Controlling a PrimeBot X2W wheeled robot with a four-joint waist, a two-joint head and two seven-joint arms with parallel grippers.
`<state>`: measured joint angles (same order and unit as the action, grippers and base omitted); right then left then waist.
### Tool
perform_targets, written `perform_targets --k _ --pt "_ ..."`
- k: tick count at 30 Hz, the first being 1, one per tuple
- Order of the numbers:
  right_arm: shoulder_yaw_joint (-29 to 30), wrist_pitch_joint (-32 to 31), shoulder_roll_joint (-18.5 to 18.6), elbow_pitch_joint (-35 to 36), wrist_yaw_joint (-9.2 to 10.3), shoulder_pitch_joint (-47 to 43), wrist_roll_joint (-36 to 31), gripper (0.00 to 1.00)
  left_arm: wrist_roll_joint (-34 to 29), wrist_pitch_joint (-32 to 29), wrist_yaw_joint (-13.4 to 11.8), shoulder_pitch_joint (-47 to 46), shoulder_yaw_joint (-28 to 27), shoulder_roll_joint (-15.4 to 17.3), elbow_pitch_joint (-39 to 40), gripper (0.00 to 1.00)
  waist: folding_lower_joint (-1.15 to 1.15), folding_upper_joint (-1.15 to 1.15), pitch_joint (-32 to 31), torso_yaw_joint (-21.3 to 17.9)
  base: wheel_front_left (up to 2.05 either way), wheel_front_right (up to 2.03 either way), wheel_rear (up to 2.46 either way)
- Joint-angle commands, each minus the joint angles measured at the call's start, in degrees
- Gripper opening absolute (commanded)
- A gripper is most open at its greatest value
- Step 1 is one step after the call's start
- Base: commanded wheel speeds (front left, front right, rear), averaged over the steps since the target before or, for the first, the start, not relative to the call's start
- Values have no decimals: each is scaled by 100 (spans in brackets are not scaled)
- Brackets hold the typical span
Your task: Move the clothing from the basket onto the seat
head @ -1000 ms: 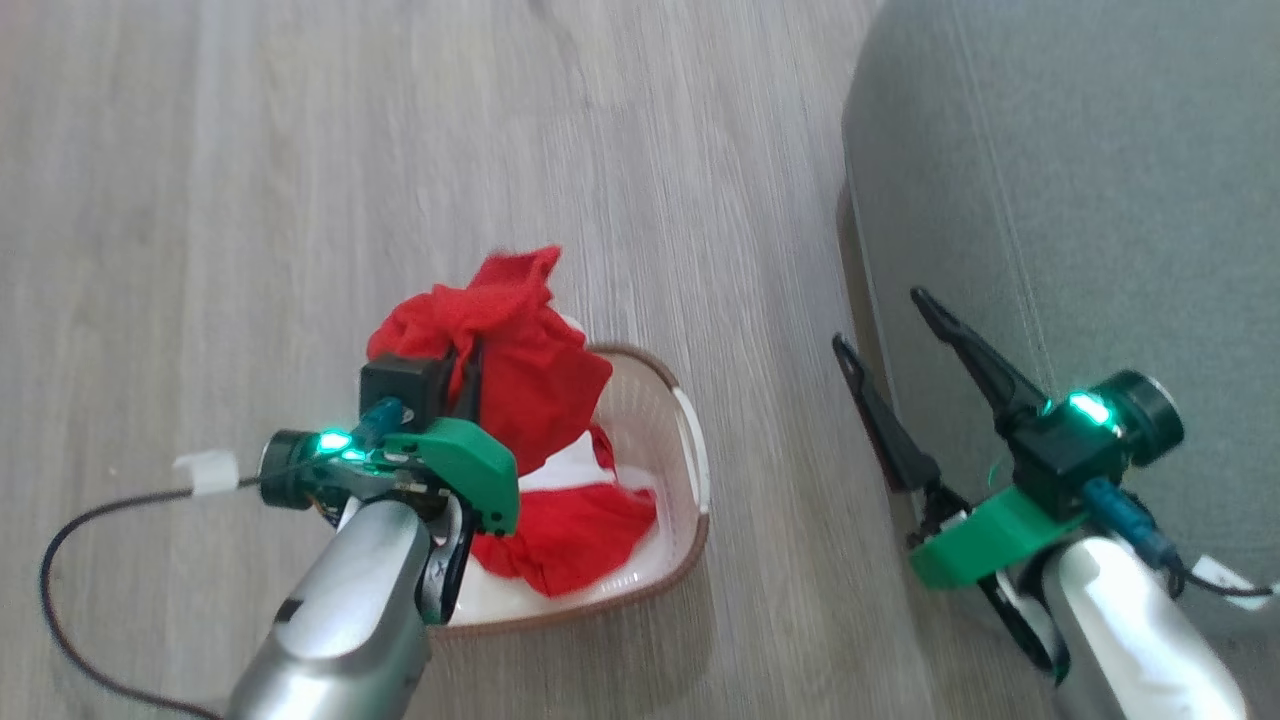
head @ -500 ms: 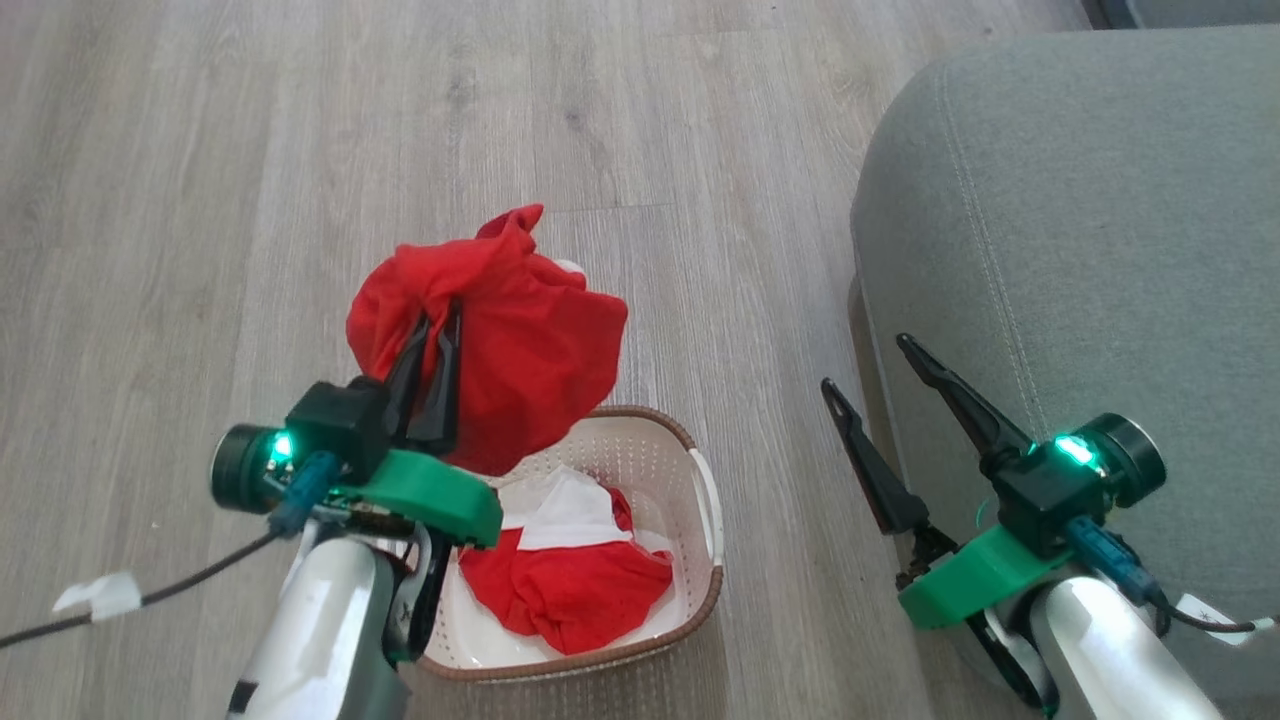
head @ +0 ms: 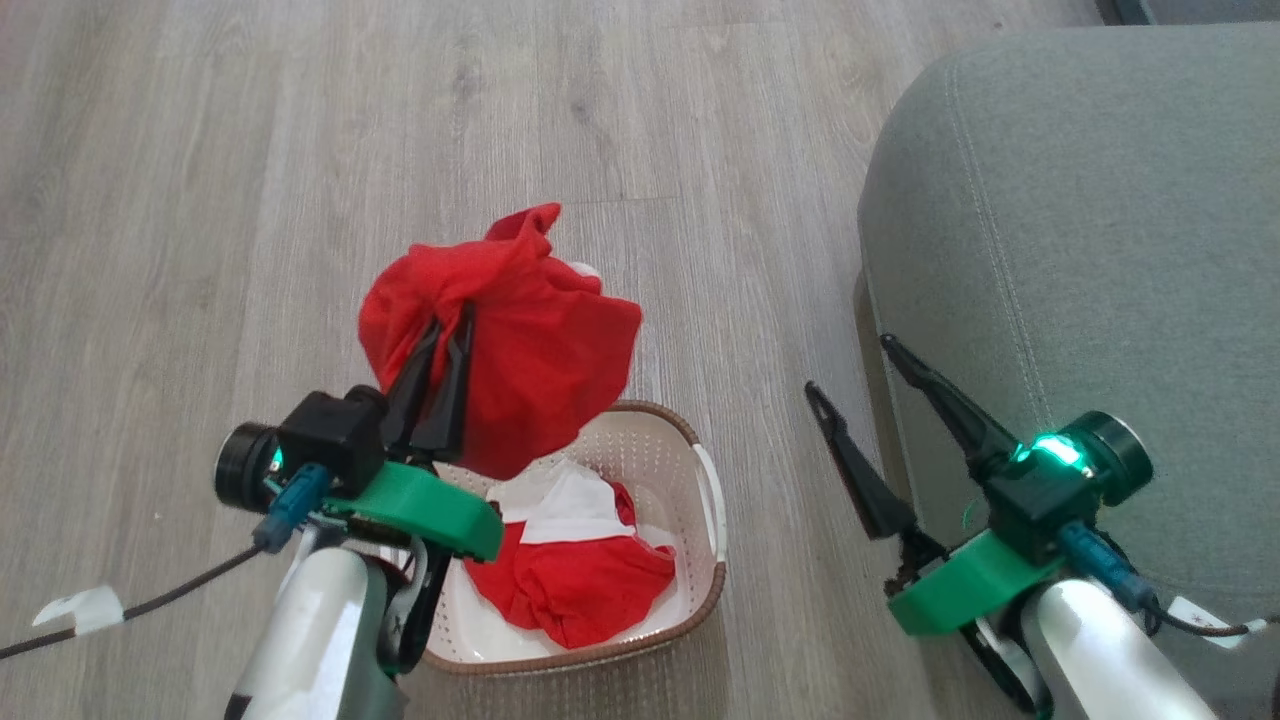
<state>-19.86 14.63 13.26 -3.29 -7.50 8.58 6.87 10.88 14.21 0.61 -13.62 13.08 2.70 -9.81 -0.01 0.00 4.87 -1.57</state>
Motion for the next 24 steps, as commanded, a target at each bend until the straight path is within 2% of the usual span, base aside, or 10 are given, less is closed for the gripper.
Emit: perform_targets --k 1,9,12,24 --pt "-163 37 168 209 1 144 44 100 -26 79 56 -162 -152 20 253 0 1 0 6 -7 0 0 0" --pt "-1016 37 748 443 1 560 184 100 -480 79 454 -243 121 19 365 0 1 0 9 -11 0 0 0" --pt "-1276 37 965 469 1 732 217 100 -770 79 582 -310 407 145 351 0 1 0 9 -5 0 0 0" --pt "-1775 37 1348 181 1 1141 172 100 -1148 79 679 -516 1558 680 442 0 1 0 -31 47 0 0 0"
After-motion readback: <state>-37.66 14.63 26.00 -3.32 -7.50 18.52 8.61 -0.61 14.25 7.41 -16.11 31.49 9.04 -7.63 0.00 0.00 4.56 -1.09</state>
